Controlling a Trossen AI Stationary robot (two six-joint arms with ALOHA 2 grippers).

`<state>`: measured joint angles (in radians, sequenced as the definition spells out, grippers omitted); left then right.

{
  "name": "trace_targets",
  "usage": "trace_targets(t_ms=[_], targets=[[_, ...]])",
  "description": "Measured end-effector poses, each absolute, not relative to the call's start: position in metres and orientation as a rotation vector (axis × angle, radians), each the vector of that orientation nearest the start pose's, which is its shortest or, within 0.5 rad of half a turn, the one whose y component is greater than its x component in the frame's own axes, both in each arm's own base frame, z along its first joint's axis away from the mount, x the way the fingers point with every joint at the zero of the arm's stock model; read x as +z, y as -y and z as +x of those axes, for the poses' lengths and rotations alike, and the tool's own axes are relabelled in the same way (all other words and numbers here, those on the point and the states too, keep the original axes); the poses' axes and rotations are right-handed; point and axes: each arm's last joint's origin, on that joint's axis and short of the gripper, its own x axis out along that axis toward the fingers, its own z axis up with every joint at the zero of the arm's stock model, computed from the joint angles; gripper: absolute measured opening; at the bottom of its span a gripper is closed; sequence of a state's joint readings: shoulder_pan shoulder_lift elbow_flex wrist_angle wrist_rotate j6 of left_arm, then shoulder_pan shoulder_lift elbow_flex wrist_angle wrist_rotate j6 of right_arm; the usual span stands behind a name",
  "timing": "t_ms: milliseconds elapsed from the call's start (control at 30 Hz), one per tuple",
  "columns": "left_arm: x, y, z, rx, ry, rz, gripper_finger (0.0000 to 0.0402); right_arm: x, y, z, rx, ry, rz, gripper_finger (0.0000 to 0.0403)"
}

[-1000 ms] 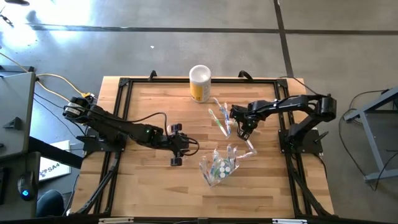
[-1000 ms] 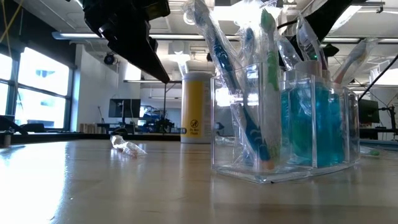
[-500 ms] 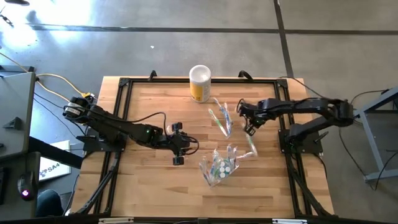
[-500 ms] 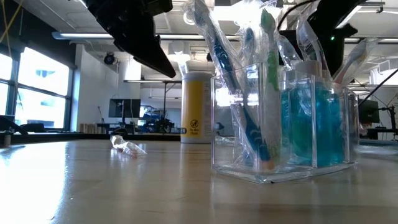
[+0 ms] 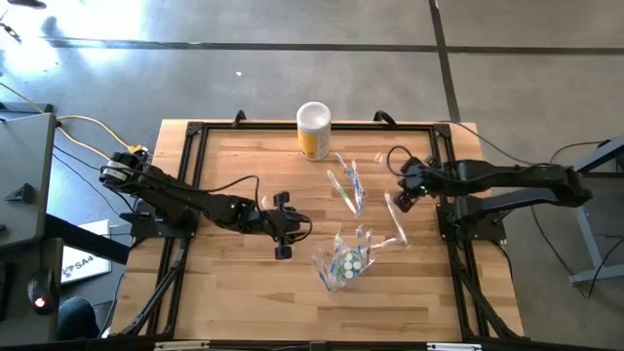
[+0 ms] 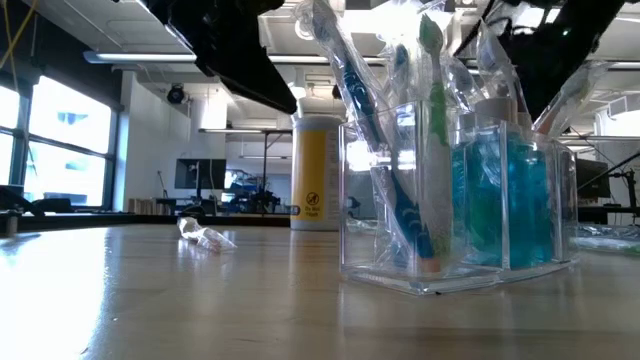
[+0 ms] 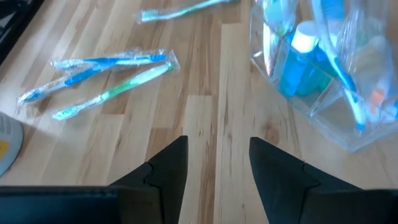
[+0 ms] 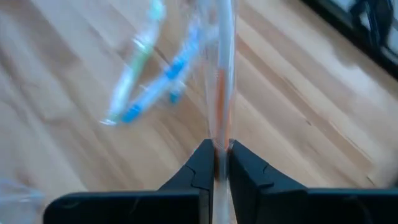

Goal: Pick & Place toothbrushing station
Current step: Put the orange toothbrush in the transparent organizer

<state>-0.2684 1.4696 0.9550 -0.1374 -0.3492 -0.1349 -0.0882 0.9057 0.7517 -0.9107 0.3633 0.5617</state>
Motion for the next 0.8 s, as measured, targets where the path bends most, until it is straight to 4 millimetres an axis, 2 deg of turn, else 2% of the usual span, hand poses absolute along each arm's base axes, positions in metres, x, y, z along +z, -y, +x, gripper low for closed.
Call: trace_targets(t_ms=[300, 433, 633, 800], targets=[[0.246, 0.068, 0.309, 0.111, -0.549, 0.040, 0.0165, 0.276, -0.002, 0.145, -0.524, -0.639, 0.300, 0.0018], [0.246, 0.068, 0.308, 0.106, -0.553, 0.052, 0.0165, 0.283, -0.017, 0.149, -0.463, -0.547, 0.244, 0.0018], [0.245, 0.069, 0.308, 0.102, -0.557, 0.059, 0.0165, 0.296, -0.040, 0.154, -0.481, -0.356, 0.136, 0.0018], [0.245, 0.069, 0.307, 0.102, -0.566, 0.062, 0.0165, 0.305, -0.062, 0.165, -0.453, -0.235, 0.039, 0.0018]])
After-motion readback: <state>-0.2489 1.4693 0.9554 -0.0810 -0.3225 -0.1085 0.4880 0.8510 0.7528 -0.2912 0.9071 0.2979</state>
